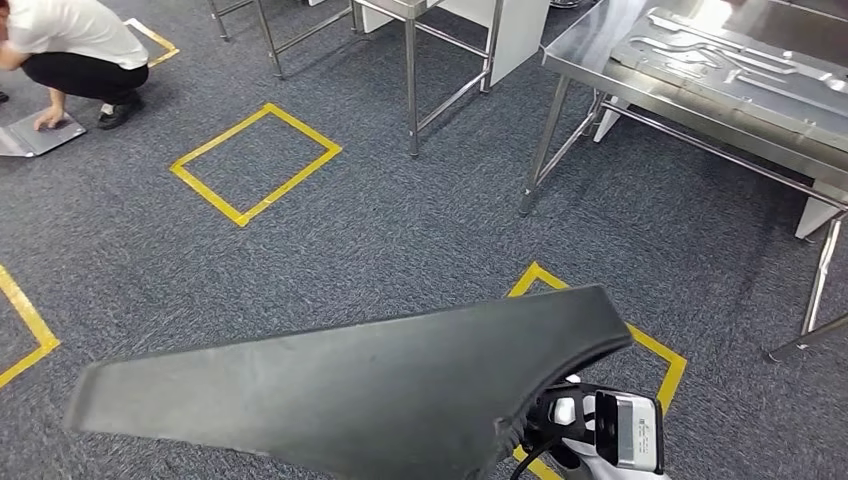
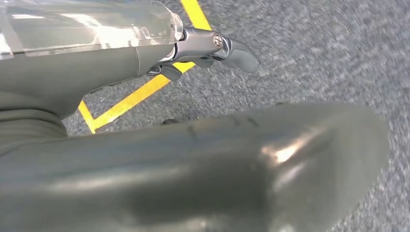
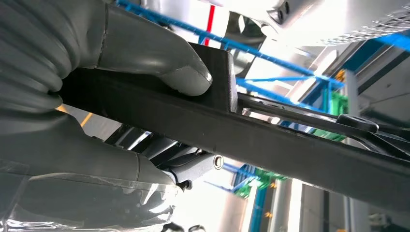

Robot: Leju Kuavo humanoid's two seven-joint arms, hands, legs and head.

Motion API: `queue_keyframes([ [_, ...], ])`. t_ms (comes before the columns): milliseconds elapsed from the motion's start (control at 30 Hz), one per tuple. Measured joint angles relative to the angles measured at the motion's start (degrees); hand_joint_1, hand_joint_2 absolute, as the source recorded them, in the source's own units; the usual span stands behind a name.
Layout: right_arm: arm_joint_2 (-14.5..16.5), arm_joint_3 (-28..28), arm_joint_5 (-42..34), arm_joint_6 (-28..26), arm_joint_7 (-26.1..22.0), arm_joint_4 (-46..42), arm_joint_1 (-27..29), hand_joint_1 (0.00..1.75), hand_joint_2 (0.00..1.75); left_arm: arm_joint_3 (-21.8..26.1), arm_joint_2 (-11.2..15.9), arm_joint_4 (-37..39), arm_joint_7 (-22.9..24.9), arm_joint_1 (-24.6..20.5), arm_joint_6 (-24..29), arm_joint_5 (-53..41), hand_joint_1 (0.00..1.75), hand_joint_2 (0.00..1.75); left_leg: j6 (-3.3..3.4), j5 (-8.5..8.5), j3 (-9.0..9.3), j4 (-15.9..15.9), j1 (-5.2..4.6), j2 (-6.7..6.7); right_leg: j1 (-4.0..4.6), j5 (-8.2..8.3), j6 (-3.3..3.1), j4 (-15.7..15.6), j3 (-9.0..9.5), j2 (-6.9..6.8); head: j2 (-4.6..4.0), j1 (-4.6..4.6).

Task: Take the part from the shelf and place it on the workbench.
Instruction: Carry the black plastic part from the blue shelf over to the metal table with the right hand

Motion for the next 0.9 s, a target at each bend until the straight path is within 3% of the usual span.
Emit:
queue_keyframes([
  [33,0.0,0.1,0.4,-0.2,-0.2,0.1,0.0,1.75,1.75,0.0,0.0,0.0,0.0,0.0,0.0,-0.1,0.0,0.0,-0.04,2.39,1.31,-3.6,0.12,-0.62,-0.1,-0.24,0.23,0.4,-0.01,0.76,0.0,0.0],
  [100,0.0,0.2,1.4,-0.6,-0.6,0.3,0.0,1.75,1.75,0.0,0.0,0.0,0.1,-0.1,0.0,-0.2,0.0,0.0,0.1,4.82,3.84,-9.7,0.34,-2.85,-0.16,-0.73,0.85,1.3,-0.36,2.03,0.0,0.01],
  [167,-0.1,0.3,2.0,-0.7,-0.9,0.4,-0.1,1.75,1.75,0.0,0.0,0.0,0.1,-0.2,0.0,-0.4,0.0,0.0,0.67,4.65,4.67,-11.4,0.24,-3.87,-0.27,-0.85,1.51,1.7,-0.87,3.13,0.0,0.01],
  [200,-0.1,0.4,2.1,-0.8,-1.0,0.4,-0.1,1.75,1.75,0.0,0.0,0.0,0.1,-0.3,0.0,-0.4,0.0,0.0,1.11,4.76,4.76,-11.5,0.19,-3.38,-0.38,-0.78,1.83,1.7,-1.05,3.69,0.0,-0.01],
  [233,-0.2,0.4,2.1,-0.8,-1.0,0.4,-0.1,1.75,1.75,0.0,0.0,0.0,0.1,-0.4,0.0,-0.5,0.0,0.0,1.5,4.85,4.85,-11.7,0.18,-2.78,-0.42,-0.81,2.13,1.8,-1.13,3.45,0.0,0.0],
  [300,-0.3,0.5,2.1,-0.8,-1.0,0.4,-0.4,1.75,1.75,0.0,-0.1,0.0,0.0,-0.6,-0.1,-0.6,0.0,0.0,2.25,5.0,5.08,-12.1,0.28,-1.57,-0.3,-2.09,2.74,3.9,-2.18,0.82,0.0,0.27],
  [367,-0.3,0.6,2.1,-0.8,-1.0,0.4,-0.7,1.75,1.75,0.0,-0.1,0.0,-0.1,-0.4,-0.2,-0.6,0.0,0.0,2.67,4.89,5.19,-12.2,0.16,-0.27,-0.36,-5.2,3.2,10.2,-5.41,-2.3,0.0,0.55],
  [433,-0.3,0.7,2.1,-0.7,-1.0,0.5,-0.7,1.75,1.75,0.0,-0.1,0.0,-0.2,-0.3,-0.3,-0.6,0.0,0.0,2.78,4.71,5.24,-12.2,0.01,1.15,-0.56,-7.37,3.44,16.8,-9.06,-3.07,0.0,0.56],
  [467,-0.4,0.7,2.1,-0.7,-1.0,0.6,-0.7,1.75,1.75,0.0,-0.1,0.0,-0.3,-0.3,-0.4,-0.7,0.0,0.0,2.79,4.58,5.34,-12.2,-0.03,1.87,-0.59,-6.92,3.41,17.6,-9.66,-3.17,0.0,0.56],
  [500,-0.4,0.7,2.1,-0.6,-1.0,0.6,-0.7,1.75,1.75,0.0,-0.1,0.0,-0.3,-0.3,-0.4,-0.6,0.0,0.0,2.76,4.42,5.54,-12.1,-0.08,2.53,-0.56,-5.41,3.25,16.0,-8.98,-3.32,-0.01,0.56],
  [533,-0.5,0.7,2.1,-0.5,-1.0,0.6,-0.8,1.75,1.75,0.0,-0.1,0.0,-0.4,-0.4,-0.5,-0.6,0.0,0.0,2.69,4.24,5.83,-12.2,-0.14,3.14,-0.43,-3.22,2.92,12.4,-7.16,-3.76,-0.01,0.56],
  [600,-0.5,0.7,2.1,-0.3,-1.0,0.6,-1.1,1.75,1.75,0.0,-0.2,0.0,-0.4,-0.5,-0.6,-0.6,0.0,0.0,2.41,3.83,6.41,-12.2,-0.34,4.22,0.31,-0.37,1.82,4.6,-3.11,-6.22,-0.01,0.54],
  [667,-0.6,0.7,2.1,-0.4,-1.0,0.6,-1.3,1.75,1.75,0.0,-0.3,0.0,-0.5,-0.5,-0.7,-0.6,0.0,0.0,1.92,3.52,6.79,-12.3,-0.47,5.31,1.08,-0.12,0.96,1.5,-1.62,-7.56,0.0,0.56],
  [733,-0.6,0.7,2.1,-0.4,-1.0,0.6,-1.4,1.75,1.75,0.0,-0.3,0.0,-0.5,-0.6,-0.7,-0.6,0.0,0.0,1.36,3.23,7.23,-12.6,-0.53,6.31,0.95,0.06,0.59,0.9,-1.47,-6.2,0.0,0.59],
  [800,-0.7,0.7,2.0,-0.3,-1.0,0.6,-1.4,1.75,1.75,0.0,-0.3,0.0,-0.5,-0.8,-0.7,-0.6,0.0,0.0,0.89,1.95,6.96,-11.0,-0.51,4.63,0.35,0.49,0.23,-0.1,-0.8,-4.86,0.0,0.52],
  [867,-0.7,0.7,2.0,-0.3,-1.1,0.6,-1.5,1.75,1.75,0.0,-0.3,0.0,-0.5,-0.7,-0.8,-0.6,0.0,0.0,0.59,-1.16,4.29,-5.1,-0.42,1.5,0.08,0.66,-0.11,-0.6,-0.38,-3.65,-0.01,0.44],
  [900,-0.7,0.8,2.0,-0.3,-1.1,0.7,-1.5,1.75,1.75,0.0,-0.3,0.0,-0.5,-0.6,-0.8,-0.6,0.0,0.0,0.49,-2.79,2.28,-1.3,-0.39,0.67,0.08,0.64,-0.22,-0.5,-0.38,-2.97,-0.01,0.4],
])
